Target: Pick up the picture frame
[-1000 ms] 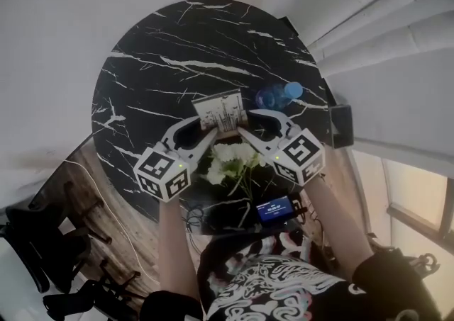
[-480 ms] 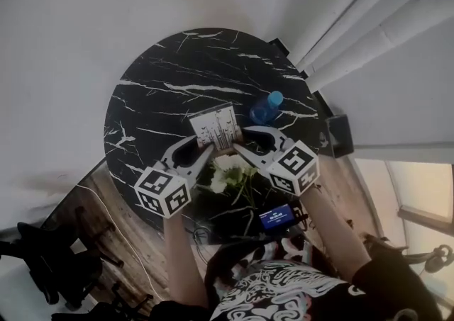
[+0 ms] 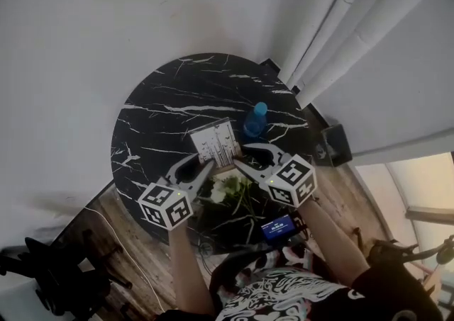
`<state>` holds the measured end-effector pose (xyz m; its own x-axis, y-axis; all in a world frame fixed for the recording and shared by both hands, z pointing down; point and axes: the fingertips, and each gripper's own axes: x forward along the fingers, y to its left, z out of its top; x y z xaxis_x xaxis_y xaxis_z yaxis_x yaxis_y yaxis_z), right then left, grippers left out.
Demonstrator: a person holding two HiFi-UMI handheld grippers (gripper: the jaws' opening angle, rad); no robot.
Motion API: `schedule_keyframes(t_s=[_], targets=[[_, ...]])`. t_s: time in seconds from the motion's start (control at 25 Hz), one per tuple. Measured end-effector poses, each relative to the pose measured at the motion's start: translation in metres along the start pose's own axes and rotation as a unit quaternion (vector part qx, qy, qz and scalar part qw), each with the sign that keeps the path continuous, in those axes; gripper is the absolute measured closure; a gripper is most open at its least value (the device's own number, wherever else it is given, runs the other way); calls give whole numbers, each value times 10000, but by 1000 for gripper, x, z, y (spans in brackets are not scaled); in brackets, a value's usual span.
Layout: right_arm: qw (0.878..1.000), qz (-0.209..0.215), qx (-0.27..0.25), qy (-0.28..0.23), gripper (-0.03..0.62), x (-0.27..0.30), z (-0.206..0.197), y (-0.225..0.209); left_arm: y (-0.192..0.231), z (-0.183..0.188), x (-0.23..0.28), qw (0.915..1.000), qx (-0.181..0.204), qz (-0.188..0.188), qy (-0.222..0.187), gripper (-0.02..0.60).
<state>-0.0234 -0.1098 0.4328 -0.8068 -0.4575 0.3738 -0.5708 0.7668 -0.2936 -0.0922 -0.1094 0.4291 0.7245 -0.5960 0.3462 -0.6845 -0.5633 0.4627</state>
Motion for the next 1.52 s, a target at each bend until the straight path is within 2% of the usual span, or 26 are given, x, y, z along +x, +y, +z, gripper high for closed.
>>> schedule_keyframes(t_s=[0.28, 0.56, 1.0, 1.52], targets=[[9997, -78, 225, 23, 457, -24, 2, 7, -22, 2, -1, 9995, -264, -138, 86, 425], [9986, -60, 503, -116, 459, -45, 10, 11, -42, 12, -5, 9984, -522, -195, -102, 426], [9986, -186, 348, -351, 461, -64, 32, 12, -62, 33, -5, 9992, -238, -240, -217, 426], [9985, -239, 229, -434, 467, -73, 28, 24, -71, 26, -16, 9991, -277, -229, -235, 426]])
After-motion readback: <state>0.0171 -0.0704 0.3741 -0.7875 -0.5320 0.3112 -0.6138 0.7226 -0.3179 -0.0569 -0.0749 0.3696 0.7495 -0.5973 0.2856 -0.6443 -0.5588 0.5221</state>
